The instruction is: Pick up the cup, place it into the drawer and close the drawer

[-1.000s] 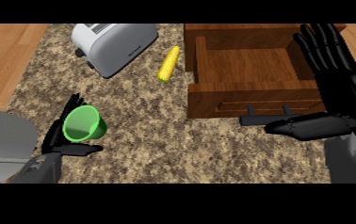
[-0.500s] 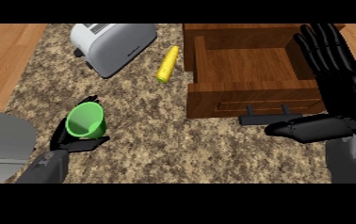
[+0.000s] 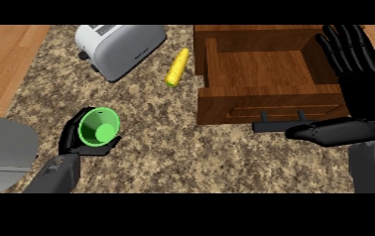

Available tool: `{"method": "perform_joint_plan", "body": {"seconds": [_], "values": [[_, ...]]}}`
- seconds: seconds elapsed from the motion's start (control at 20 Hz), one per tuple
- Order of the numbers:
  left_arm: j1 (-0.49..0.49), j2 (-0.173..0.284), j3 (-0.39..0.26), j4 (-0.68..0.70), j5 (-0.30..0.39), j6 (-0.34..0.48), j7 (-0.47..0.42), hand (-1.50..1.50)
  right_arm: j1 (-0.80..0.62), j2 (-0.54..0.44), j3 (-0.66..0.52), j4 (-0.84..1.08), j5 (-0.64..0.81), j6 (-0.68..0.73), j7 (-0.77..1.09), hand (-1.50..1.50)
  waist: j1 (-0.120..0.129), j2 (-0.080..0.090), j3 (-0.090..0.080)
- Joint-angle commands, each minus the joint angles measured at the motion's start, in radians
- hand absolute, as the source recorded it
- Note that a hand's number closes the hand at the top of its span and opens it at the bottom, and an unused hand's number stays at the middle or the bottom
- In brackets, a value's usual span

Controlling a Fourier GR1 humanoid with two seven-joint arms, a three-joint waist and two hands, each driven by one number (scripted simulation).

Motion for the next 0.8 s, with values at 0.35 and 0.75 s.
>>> {"method": "perform_joint_plan", "body": {"seconds": [0.35, 0.75], "values": [[-0.07, -0.141, 0.106, -0.074, 0.112, 0.039, -0.167, 1.5, -0.016, 0.0, 0.009, 0.009, 0.027, -0.019, 0.025, -1.5, 0.018, -0.008, 0.002], [-0.215, -0.143, 0.023, -0.198, 0.093, 0.01, 0.041, 1.5, 0.039, -0.012, -0.012, -0.006, 0.007, 0.008, 0.004, -1.5, 0.028, -0.017, 0.006]]}}
